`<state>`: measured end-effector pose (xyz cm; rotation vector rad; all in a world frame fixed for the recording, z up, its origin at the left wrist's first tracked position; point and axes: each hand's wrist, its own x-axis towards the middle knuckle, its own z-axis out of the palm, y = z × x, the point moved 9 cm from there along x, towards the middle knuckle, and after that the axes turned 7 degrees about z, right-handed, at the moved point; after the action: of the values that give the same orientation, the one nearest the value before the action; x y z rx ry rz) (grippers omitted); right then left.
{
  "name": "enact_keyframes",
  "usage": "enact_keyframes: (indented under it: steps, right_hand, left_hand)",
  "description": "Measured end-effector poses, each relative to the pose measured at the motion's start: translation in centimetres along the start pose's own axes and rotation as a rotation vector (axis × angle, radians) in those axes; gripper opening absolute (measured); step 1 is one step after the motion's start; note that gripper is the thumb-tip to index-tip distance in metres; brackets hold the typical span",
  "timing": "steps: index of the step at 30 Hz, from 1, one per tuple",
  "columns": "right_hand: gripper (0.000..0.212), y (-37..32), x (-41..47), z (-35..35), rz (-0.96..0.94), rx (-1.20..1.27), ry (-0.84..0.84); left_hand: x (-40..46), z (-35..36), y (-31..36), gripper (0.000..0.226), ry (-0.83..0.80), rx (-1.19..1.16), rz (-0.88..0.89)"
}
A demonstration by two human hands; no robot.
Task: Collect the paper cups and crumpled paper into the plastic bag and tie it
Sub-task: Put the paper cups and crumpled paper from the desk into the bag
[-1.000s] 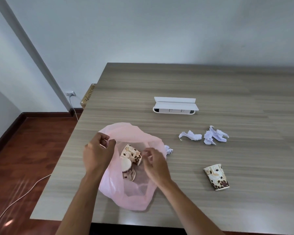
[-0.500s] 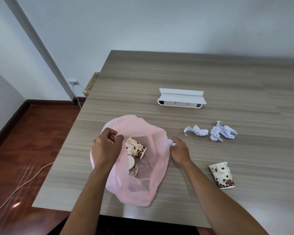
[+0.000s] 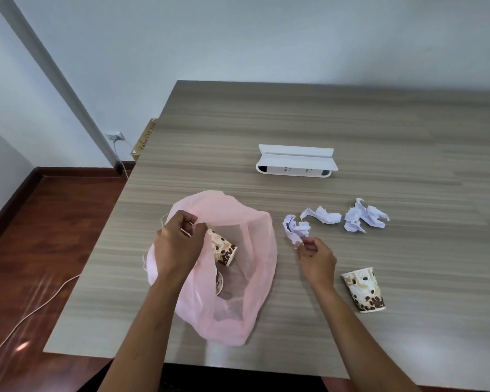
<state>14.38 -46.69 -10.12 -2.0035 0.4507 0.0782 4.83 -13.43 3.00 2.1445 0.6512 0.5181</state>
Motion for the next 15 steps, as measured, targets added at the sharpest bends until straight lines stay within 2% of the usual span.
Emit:
enact_keyframes:
  steps: [5,8,11,13,15]
  right_hand:
    - [0.007,-3.9,-4.7,-2.3,-0.123,0.120,-0.072]
    - [0.010,-4.0,-7.2,-1.1,-0.135,0.011,-0.188]
    - [0.002,-3.5,-8.1,1.0,-0.098,-0.065,-0.280]
    - [0.009,-4.2,-8.0,2.0,-0.107,-0.081,-0.283]
    - [0.018,-6.1,-8.1,3.3,-0.194,-0.086,-0.324]
  left_hand:
    - [0.4,2.6,2.6,0.008,-0.048,-0.031,0.050]
    - [0.3,4.5,4.6,0.005,-0.095,-0.053,0.095]
    - [-0.4,6.0,6.9,0.005,-0.148,-0.086,0.152]
    - [-0.7,6.4,8.2,0.012,-0.149,-0.094,0.191]
    - [-0.5,6.1,9.0,0.018,-0.124,-0.111,0.206]
